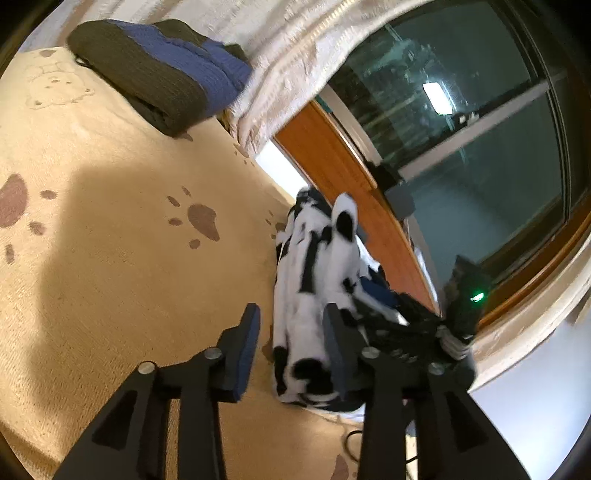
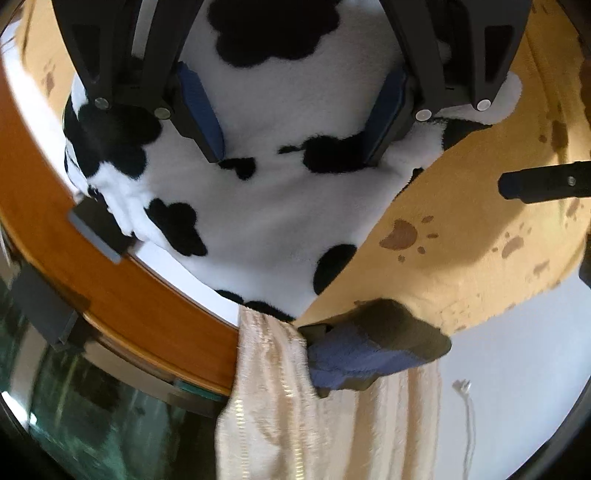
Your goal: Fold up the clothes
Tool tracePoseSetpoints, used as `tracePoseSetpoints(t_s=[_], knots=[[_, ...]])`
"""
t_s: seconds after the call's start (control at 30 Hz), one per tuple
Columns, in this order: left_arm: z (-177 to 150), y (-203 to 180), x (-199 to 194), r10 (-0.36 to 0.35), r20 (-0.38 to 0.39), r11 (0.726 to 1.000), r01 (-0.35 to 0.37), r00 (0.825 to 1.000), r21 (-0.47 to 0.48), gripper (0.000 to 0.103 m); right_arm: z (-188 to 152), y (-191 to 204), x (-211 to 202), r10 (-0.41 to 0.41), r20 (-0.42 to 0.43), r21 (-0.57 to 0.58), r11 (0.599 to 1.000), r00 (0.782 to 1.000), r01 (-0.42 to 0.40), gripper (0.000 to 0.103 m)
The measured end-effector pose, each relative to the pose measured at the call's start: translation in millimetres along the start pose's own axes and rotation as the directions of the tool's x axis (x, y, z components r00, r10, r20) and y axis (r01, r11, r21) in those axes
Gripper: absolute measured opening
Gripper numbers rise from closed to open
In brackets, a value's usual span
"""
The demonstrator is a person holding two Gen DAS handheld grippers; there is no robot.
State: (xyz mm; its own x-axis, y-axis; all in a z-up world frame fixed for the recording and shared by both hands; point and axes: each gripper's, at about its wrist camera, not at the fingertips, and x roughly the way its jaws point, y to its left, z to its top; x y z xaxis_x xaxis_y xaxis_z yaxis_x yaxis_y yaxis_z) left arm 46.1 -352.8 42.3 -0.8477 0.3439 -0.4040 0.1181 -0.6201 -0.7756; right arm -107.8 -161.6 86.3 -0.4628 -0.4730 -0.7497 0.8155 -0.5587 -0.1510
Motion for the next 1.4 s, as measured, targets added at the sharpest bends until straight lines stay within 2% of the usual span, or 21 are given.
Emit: tracePoseSetpoints(t_s=[0.07,0.13,0.2,0.27,0.37,0.5,0.57,0.63,0.7,0.73,0.8,0.83,0.97,1.03,1.17,1.2,1.27,1.3,1.37,1.4], knots=[[4.5,-6.6,0.4,-0.004,-0.009,1.0,0.004,1.0,0.024,0.042,-4.2,-12.7,-17.0,0.02,0.013,0.069,0.997,1.0,-0.021,0.078],[13.1,-23.4,-2.6,-0.009,0.001,0.997,0.009,1.0,0.081,0.047,-9.9,-25.8,-41.5,-0.004,0.077,0.117,0.993,0.997,-0.005,0.078],[22.6,-45.5,-1.3,-0.013,0.003,0.989,0.012,1.0,0.148,0.056,-14.7,-38.9,-62.9,-0.047,0.133,0.16,0.987,0.99,0.025,0.078],[30.7,-66.4,4.6,-0.009,0.001,0.977,0.008,1.0,0.212,0.067,-22.9,-51.9,-76.0,-0.073,0.155,0.214,0.976,0.985,0.038,0.078],[41.3,-102.5,26.8,0.019,0.002,0.944,-0.019,1.0,0.329,0.08,-35.5,-71.2,-94.7,-0.111,0.182,0.293,0.954,0.977,0.054,0.078],[48.7,-127.1,87.8,0.133,-0.046,0.889,-0.098,0.99,0.448,0.08,-55.3,-58.5,-88.7,-0.012,0.179,0.231,0.973,0.984,-0.03,0.078],[50.0,-123.4,118.3,0.199,-0.085,0.871,-0.137,0.976,0.472,0.08,-63.9,-48.6,-80.7,0.029,0.159,0.174,0.983,0.987,-0.057,0.078],[49.1,-111.4,144.2,0.277,-0.106,0.852,-0.194,0.955,0.486,0.08,-72.0,-38.9,-70.7,0.047,0.122,0.103,0.993,0.991,-0.06,0.078],[49.0,-93.6,159.8,0.32,-0.122,0.85,-0.228,0.939,0.475,0.082,-81.4,-32.6,-60.1,0.055,0.083,0.043,0.997,0.995,-0.058,0.078],[48.8,-84.4,164.4,0.305,-0.149,0.868,-0.21,0.941,0.45,0.086,-86.9,-31.6,-54.4,0.053,0.063,0.02,0.998,0.997,-0.054,0.078],[46.7,-68.1,170.6,0.277,-0.185,0.898,-0.185,0.943,0.4,0.09,-96.2,-40.4,-48.7,0.086,0.073,0.049,0.995,0.994,-0.089,0.078],[44.9,-67.5,171.7,0.281,-0.176,0.892,-0.189,0.943,0.411,0.091,-99.4,-43.4,-47.2,0.099,0.082,0.058,0.993,0.992,-0.104,0.078],[35.5,-79.8,174.7,0.345,-0.087,0.812,-0.252,0.934,0.526,0.096,-104.0,-36.7,-44.2,0.063,0.107,0.027,0.997,0.992,-0.066,0.078],[37.1,-80.8,174.9,0.35,-0.09,0.81,-0.253,0.932,0.53,0.097,-106.6,-34.4,-44.8,0.043,0.126,0.031,0.998,0.991,-0.047,0.079],[45.5,-93.3,161.8,0.357,-0.078,0.807,-0.265,0.931,0.528,0.097,-102.0,-36.9,-51.9,0.056,0.119,0.05,0.997,0.991,-0.062,0.079],[48.9,-101.3,154.1,0.358,-0.042,0.795,-0.281,0.933,0.538,0.097,-98.8,-38.0,-57.2,0.063,0.111,0.061,0.996,0.992,-0.07,0.079],[55.4,-120.3,136.0,0.333,0.038,0.775,-0.297,0.942,0.558,0.097,-91.3,-49.2,-76.4,0.06,0.172,0.102,0.992,0.983,-0.078,0.079],[57.8,-129.2,130.1,0.316,0.063,0.77,-0.295,0.947,0.566,0.097,-89.3,-51.9,-75.8,0.06,0.176,0.107,0.991,0.983,-0.079,0.079],[59.6,-151.5,124.2,0.272,0.088,0.751,-0.268,0.958,0.604,0.097,-85.8,-56.6,-71.9,0.06,0.175,0.115,0.99,0.983,-0.081,0.079],[57.3,-160.7,128.7,0.254,0.071,0.736,-0.24,0.965,0.633,0.097,-84.1,-58.9,-70.0,0.061,0.174,0.119,0.99,0.983,-0.082,0.079]])
